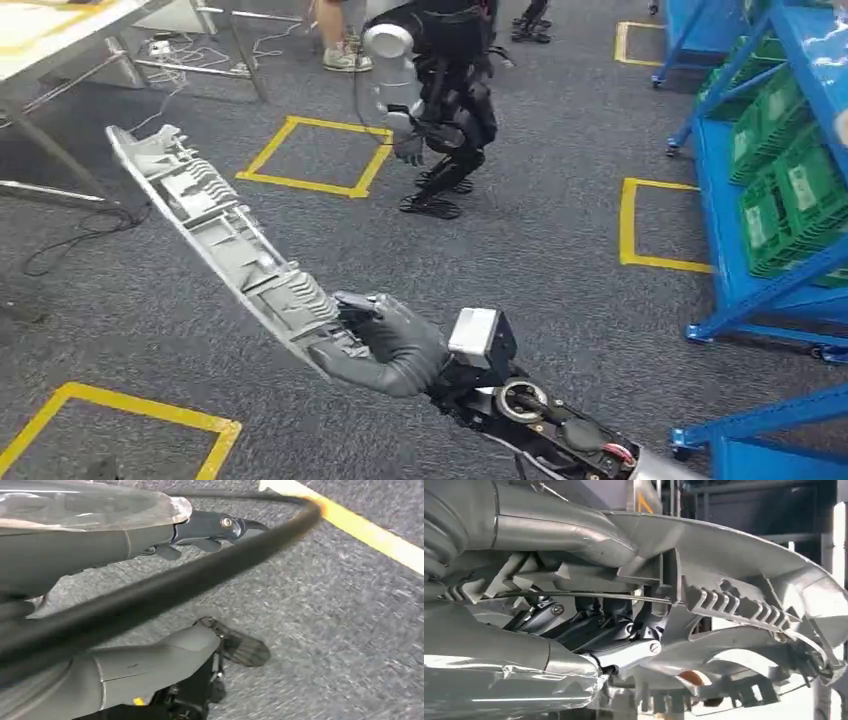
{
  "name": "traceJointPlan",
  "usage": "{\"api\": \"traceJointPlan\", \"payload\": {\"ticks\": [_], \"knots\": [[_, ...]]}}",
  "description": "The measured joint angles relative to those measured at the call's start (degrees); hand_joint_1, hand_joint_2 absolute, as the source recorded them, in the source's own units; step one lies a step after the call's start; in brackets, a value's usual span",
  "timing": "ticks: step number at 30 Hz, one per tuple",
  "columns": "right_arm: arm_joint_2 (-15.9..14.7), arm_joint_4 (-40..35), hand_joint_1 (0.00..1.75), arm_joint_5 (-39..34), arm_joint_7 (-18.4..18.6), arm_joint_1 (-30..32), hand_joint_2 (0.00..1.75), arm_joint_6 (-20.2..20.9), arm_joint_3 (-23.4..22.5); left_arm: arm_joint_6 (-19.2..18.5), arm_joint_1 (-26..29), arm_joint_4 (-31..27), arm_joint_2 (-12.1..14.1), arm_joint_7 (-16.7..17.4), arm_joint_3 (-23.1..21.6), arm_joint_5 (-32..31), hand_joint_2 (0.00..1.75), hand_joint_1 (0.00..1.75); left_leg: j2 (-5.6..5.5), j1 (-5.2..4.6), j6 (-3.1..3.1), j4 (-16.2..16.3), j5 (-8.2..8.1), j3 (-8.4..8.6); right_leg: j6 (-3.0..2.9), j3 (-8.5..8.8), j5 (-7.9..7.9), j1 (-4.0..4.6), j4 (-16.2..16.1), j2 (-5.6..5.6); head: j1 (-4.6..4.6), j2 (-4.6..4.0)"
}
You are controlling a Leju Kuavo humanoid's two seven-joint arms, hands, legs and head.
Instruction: Take the parts from the cabinet and place them on the table.
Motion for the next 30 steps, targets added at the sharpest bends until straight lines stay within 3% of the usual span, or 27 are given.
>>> {"api": "traceJointPlan", "payload": {"ticks": [1, 3, 4, 5, 7, 8, 9, 10, 11, 12, 13, 14, 15, 16, 17, 18, 19, 20, 21, 22, 23, 24, 25, 27, 28, 29, 30], "knots": [[0.0, 0.0, 1.75, 0.0, -0.1, 0.0, 1.75, 0.1, 0.0, 0.0, 0.2, 0.0, 0.1, 0.0, 0.0, 0.0, 1.75, 0.0, -0.39, -0.19, 0.48, 0.1, -0.08, -0.03, 0.25, 0.49, -0.01, -0.06, -0.1, -0.61, 0.61, 0.0], [0.2, 0.0, 1.75, 0.0, -0.2, 0.0, 1.75, 0.6, 0.0, 0.2, 0.3, 0.0, 0.1, 0.0, 0.0, 0.1, 1.75, 0.0, -1.76, -0.11, 1.34, 0.0, 0.28, -0.14, 0.62, 0.77, -0.46, -0.44, 0.4, -0.99, 0.43, 0.0], [0.3, 0.0, 1.75, 0.0, -0.2, -0.1, 1.75, 0.6, 0.0, 0.2, 0.3, 0.0, 0.1, 0.0, 0.0, 0.2, 1.75, 0.0, -2.18, -0.08, 1.61, -0.1, 0.43, -0.21, 0.99, 0.11, -2.26, -0.69, 1.9, 2.14, 0.91, 0.0], [0.3, 0.0, 1.75, 0.0, -0.3, -0.1, 1.75, 0.6, 0.0, 0.3, 0.2, 0.0, 0.1, 0.1, 0.0, 0.3, 1.75, 0.0, -2.77, -0.08, 1.82, -0.1, 0.55, -0.34, 1.14, -1.25, -4.91, -0.92, 5.7, 4.38, 1.18, 0.0], [0.3, 0.0, 1.75, 0.0, -0.3, 0.0, 1.75, 0.7, 0.0, 0.3, 0.1, 0.0, 0.1, 0.1, 0.0, 0.3, 1.75, 0.0, -4.15, -0.31, 2.2, -0.1, 0.8, -0.79, 1.23, -5.41, -9.52, -0.73, 15.5, 6.14, 2.07, 0.0], [0.3, 0.1, 1.75, 0.0, -0.3, 0.1, 1.75, 0.7, 0.0, 0.3, 0.1, 0.0, 0.1, 0.1, 0.0, 0.3, 1.75, 0.0, -4.98, -0.54, 2.37, -0.1, 0.91, -0.96, 1.06, -6.74, -10.16, -0.63, 18.5, 6.3, 2.29, 0.0], [0.3, 0.3, 1.75, 0.0, -0.3, 0.1, 1.75, 0.7, 0.0, 0.3, 0.1, 0.0, 0.1, 0.1, 0.0, 0.3, 1.75, 0.0, -5.79, -0.75, 2.5, -0.1, 1.01, -1.01, 0.75, -6.68, -9.38, -0.52, 18.4, 6.42, 2.49, 0.0], [0.3, 0.4, 1.75, 0.0, -0.3, 0.1, 1.75, 0.7, 0.0, 0.3, 0.2, 0.0, 0.1, 0.1, 0.0, 0.3, 1.75, 0.0, -6.64, -1.01, 2.55, -0.1, 1.09, -1.03, 0.2, -5.54, -7.55, -0.35, 16.0, 6.52, 2.69, 0.0], [0.3, 0.4, 1.75, 0.0, -0.3, 0.1, 1.75, 0.7, 0.0, 0.3, 0.2, 0.0, 0.1, 0.1, 0.0, 0.3, 1.75, 0.0, -7.53, -1.26, 2.67, -0.1, 1.21, -1.02, -0.64, -3.36, -4.86, 0.01, 11.5, 6.87, 2.88, 0.0], [0.3, 0.4, 1.75, 0.0, -0.3, 0.0, 1.75, 0.7, 0.0, 0.3, 0.2, 0.0, 0.1, 0.1, 0.0, 0.3, 1.75, 0.0, -8.43, -1.49, 2.66, -0.1, 1.37, -1.0, -1.69, -0.76, -2.11, 0.39, 5.9, 7.9, 3.06, 0.0], [0.4, 0.4, 1.75, 0.0, -0.3, -0.1, 1.75, 0.7, 0.0, 0.3, 0.1, 0.0, -0.1, 0.1, 0.0, 0.3, 1.75, 0.0, -8.93, -1.22, 2.67, -0.2, 1.58, -1.05, -2.99, 0.99, -1.3, 0.81, 1.6, 10.6, 3.08, 0.0], [0.4, 0.4, 1.75, 0.0, -0.3, 0.0, 1.75, 0.8, 0.0, 0.3, 0.0, 0.0, -0.6, 0.1, 0.0, 0.3, 1.75, 0.0, -9.44, -1.33, 2.21, -0.4, 1.97, -1.24, -3.62, 1.51, -1.5, 0.57, 0.9, 12.35, 2.07, 0.0], [0.4, 0.4, 1.75, 0.0, -0.4, -0.2, 1.75, 0.8, 0.0, 0.3, 0.0, 0.0, -0.3, 0.1, 0.0, 0.3, 1.75, 0.0, -10.28, -0.4, 1.86, -0.6, 2.27, -1.51, -3.6, 1.39, -0.88, 1.08, 0.3, 11.81, 2.18, 0.0], [0.4, 0.4, 1.75, 0.0, -0.4, -0.2, 1.75, 0.8, 0.0, 0.3, 0.1, 0.0, -0.3, 0.1, 0.0, 0.3, 1.75, 0.0, -10.77, -0.18, 1.5, -0.9, 2.51, -1.61, -3.9, 1.4, -0.88, 1.42, 0.2, 11.21, 2.8, 0.0], [0.4, 0.4, 1.75, 0.0, -0.4, -0.2, 1.75, 0.8, 0.0, 0.3, 0.4, 0.0, -0.3, 0.1, 0.0, 0.3, 1.75, 0.0, -11.61, -0.11, 0.95, -1.4, 2.95, -1.55, -4.27, 1.8, -0.64, 1.57, -0.6, 10.48, 3.37, 0.0], [0.6, 0.4, 1.75, 0.0, -0.4, -0.2, 1.75, 0.7, -0.1, 0.3, 0.6, 0.1, 0.0, 0.1, 0.0, 0.3, 1.75, 0.0, -12.21, -0.83, 0.48, -2.2, 3.48, -1.4, -4.46, 2.6, 0.16, 1.03, -2.8, 9.44, 3.52, 0.0], [0.6, 0.4, 1.75, 0.0, -0.4, -0.2, 1.75, 0.7, -0.1, 0.3, 0.6, 0.0, -0.3, 0.1, 0.0, 0.3, 1.75, 0.0, -8.96, -0.78, 0.9, -1.1, 2.66, -1.97, -3.25, 3.95, 1.31, 0.56, -4.4, 8.1, 3.37, 0.0], [0.8, 0.4, 1.75, 0.0, -0.4, -0.3, 1.75, 0.8, -0.1, 0.3, 0.4, 0.1, -0.3, 0.1, 0.0, 0.3, 1.75, 0.0, -6.15, -1.01, 0.81, 1.5, 0.14, -3.39, -3.46, 3.81, 1.78, 0.43, -5.2, 7.64, 2.57, 0.0], [0.8, 0.4, 1.75, 0.0, -0.5, -0.3, 1.75, 0.8, -0.1, 0.3, 0.0, 0.1, -0.3, 0.1, 0.0, 0.3, 1.75, 0.0, -4.91, -0.77, 0.49, 6.1, -2.54, -5.54, -3.26, 3.55, 2.16, 0.33, -5.1, 6.73, 2.19, 0.0], [0.8, 0.4, 1.75, 0.0, -0.5, -0.2, 1.75, 0.8, -0.1, 0.3, -0.1, 0.1, -0.2, 0.1, 0.0, 0.3, 1.75, 0.0, -4.5, -0.58, 0.07, 10.9, -4.5, -7.64, -3.17, 3.41, 2.19, 0.28, -5.1, 5.76, 1.92, 0.0], [0.8, 0.4, 1.75, 0.0, -0.5, -0.1, 1.75, 0.8, -0.1, 0.2, -0.1, 0.1, -0.2, 0.1, 0.0, 0.2, 1.75, 0.0, -4.28, -0.34, -0.51, 14.6, -5.44, -9.14, -3.1, 3.3, 2.17, 0.12, -5.0, 4.76, 1.77, 0.0], [0.8, 0.5, 1.75, 0.0, -0.3, 0.0, 1.75, 0.7, -0.1, 0.2, 0.0, 0.1, -0.2, 0.1, 0.0, 0.2, 1.75, 0.0, -4.06, -0.07, -1.0, 15.6, -5.17, -9.55, -2.91, 3.17, 2.07, -0.06, -4.8, 3.97, 1.66, 0.0], [0.8, 0.6, 1.75, 0.0, -0.3, 0.1, 1.75, 0.7, -0.1, 0.2, 0.1, 0.1, -0.1, 0.1, 0.0, 0.1, 1.75, 0.0, -3.71, 0.33, -1.55, 13.8, -3.67, -8.56, -2.54, 3.03, 1.85, -0.36, -4.5, 3.23, 1.42, 0.0], [0.8, 0.6, 1.75, 0.1, -0.3, 0.1, 1.75, 0.9, -0.1, 0.2, 0.3, 0.1, 0.2, 0.1, 0.0, 0.1, 1.75, 0.0, -2.31, 1.15, -2.74, 4.4, 0.64, -3.34, -1.17, 2.5, 0.89, -1.24, -2.9, 1.84, 1.05, 0.0], [0.8, 0.6, 1.75, 0.1, -0.3, 0.1, 1.75, 0.9, -0.1, 0.2, 0.2, 0.0, 0.1, 0.1, 0.0, 0.1, 1.75, 0.0, 0.6, 1.5, -3.51, -0.3, 1.65, -0.91, -0.19, 2.03, 0.01, -0.95, -1.2, 1.25, 0.67, 0.0], [0.9, 0.5, 1.75, 0.2, -0.3, 0.1, 1.75, 0.9, -0.2, 0.1, -0.2, 0.0, -0.2, 0.1, 0.0, 0.1, 1.75, 0.0, 1.46, 1.06, -2.91, 0.7, 1.35, -1.56, 0.47, 1.07, -1.12, -0.67, 0.0, 0.78, -0.85, 0.0], [0.9, 0.5, 1.75, 0.3, -0.3, 0.1, 1.75, 0.8, -0.2, 0.1, -0.3, 0.0, 0.0, 0.1, 0.0, 0.1, 1.75, 0.0, 0.19, 1.31, -1.23, 0.9, 1.05, -1.68, 0.62, 0.82, -1.92, -0.66, 0.3, 0.22, -0.2, 0.0]]}}
